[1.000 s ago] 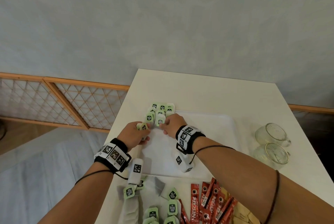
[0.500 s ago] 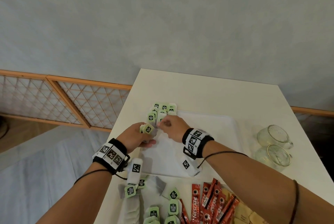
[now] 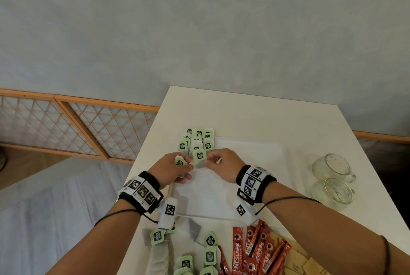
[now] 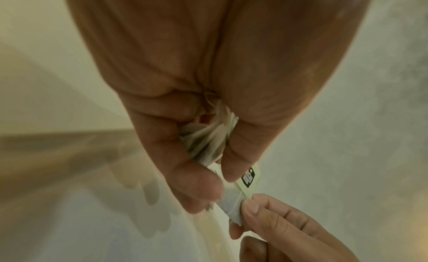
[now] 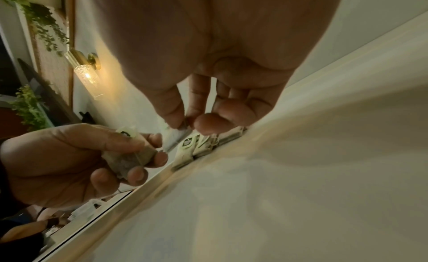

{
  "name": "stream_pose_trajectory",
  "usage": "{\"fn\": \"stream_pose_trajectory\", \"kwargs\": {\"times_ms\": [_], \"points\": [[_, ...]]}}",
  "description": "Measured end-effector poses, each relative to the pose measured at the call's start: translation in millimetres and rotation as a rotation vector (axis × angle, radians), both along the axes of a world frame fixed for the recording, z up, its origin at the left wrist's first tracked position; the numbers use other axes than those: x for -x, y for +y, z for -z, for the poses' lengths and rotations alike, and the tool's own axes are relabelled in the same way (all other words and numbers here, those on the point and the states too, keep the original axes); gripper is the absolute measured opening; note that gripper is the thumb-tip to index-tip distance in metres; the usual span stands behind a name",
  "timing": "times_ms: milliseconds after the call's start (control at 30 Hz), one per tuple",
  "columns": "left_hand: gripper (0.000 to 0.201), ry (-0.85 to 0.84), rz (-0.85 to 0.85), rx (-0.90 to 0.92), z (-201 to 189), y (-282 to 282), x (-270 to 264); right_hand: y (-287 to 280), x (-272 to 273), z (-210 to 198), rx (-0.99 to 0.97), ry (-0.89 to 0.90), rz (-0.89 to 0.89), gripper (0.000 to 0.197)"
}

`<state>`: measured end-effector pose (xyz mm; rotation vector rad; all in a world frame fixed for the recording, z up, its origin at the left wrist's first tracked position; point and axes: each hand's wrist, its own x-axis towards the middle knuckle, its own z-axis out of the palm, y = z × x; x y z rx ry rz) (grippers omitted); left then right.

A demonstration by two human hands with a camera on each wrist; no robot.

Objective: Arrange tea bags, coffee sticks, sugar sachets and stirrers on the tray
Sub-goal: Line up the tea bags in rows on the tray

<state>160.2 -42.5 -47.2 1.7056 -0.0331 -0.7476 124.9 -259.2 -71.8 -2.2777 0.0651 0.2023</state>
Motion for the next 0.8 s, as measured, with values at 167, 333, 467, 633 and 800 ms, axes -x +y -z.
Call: {"fn": "stream_pose_trajectory", "kwargs": {"times_ms": [167,333,467,633,800], "points": [[0.018,0.033,-0.076,0.011,2,-2,-6,-11,-10,0,0.028,0.073,0.148,0.043],[0.023,0.098,-0.078,0.064,2,-3,-5,-6,-17,3,0.066,0.155,0.213,0.049],[0.014,0.098,-0.073,0.058,5,2,-6,-2,-23,1,0.125,0.191,0.237,0.047],[0.021,0.068,-0.093,0.048,7,8,-6,3,-26,-4,0.188,0.183,0.222,0.038],[0.010,0.029,-0.116,0.016,8,11,-10,18,-26,-7,0.094,0.070,0.109,0.023]]}}
